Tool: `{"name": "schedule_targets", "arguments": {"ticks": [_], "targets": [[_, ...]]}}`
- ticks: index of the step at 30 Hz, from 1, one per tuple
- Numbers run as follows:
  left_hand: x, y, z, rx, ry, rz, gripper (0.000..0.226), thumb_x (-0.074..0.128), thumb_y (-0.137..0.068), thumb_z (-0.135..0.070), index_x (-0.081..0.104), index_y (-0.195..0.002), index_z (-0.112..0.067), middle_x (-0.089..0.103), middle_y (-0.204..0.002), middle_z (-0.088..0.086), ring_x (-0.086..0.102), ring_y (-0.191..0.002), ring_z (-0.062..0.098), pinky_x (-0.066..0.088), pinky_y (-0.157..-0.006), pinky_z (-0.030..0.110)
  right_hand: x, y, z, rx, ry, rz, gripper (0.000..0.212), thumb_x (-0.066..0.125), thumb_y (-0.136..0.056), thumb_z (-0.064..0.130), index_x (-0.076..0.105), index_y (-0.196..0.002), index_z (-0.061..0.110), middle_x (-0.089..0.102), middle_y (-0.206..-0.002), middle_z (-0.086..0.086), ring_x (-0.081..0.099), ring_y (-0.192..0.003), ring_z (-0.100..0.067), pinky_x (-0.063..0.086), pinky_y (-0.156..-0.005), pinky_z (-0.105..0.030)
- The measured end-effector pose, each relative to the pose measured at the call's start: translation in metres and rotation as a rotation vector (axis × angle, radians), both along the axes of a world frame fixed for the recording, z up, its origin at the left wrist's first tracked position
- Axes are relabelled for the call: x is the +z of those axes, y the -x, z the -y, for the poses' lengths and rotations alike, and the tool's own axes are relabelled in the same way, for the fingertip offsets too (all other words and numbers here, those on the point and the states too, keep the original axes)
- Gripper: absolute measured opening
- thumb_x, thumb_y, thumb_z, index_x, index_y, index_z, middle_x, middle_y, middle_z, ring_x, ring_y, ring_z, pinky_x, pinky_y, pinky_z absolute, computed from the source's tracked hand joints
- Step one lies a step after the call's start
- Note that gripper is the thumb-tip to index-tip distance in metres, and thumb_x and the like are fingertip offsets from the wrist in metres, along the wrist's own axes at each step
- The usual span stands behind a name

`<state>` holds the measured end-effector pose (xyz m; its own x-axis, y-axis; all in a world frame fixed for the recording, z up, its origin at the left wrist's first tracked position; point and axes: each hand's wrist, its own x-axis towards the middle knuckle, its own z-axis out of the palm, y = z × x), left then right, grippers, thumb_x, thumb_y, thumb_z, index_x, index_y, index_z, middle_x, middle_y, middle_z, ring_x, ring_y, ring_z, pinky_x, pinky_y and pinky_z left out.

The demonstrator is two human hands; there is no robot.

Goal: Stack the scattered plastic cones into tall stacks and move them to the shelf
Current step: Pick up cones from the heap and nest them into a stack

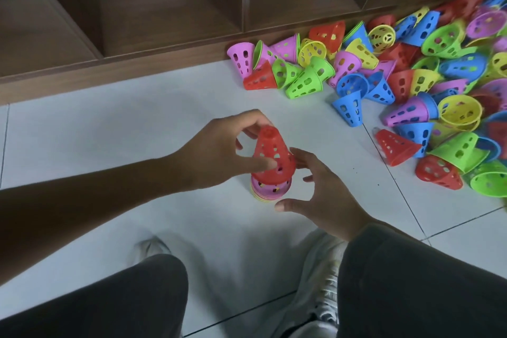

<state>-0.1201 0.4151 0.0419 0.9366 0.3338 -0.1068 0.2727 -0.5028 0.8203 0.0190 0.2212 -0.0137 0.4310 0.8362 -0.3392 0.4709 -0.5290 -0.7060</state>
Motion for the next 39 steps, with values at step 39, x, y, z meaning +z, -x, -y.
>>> {"name": "schedule_targets", "arguments": {"ticks": [39], "targets": [[0.107, 0.000, -0.103, 0.213, -0.363, -0.111, 0.024, 0.076, -0.089, -0.028, 0.070, -0.108, -0.016, 0.070, -0.098, -0.007, 0.066, -0.091, 0.006, 0.047, -0.073, 0.003, -0.005, -0.056, -0.110, -0.104, -0.031, 0.163, 0.068, 0.083, -0.072, 0.047, 0.049, -0.129, 0.033, 0.066, -0.109, 0.003, 0.062, -0.097, -0.022, 0.051, -0.082, -0.035]]}}
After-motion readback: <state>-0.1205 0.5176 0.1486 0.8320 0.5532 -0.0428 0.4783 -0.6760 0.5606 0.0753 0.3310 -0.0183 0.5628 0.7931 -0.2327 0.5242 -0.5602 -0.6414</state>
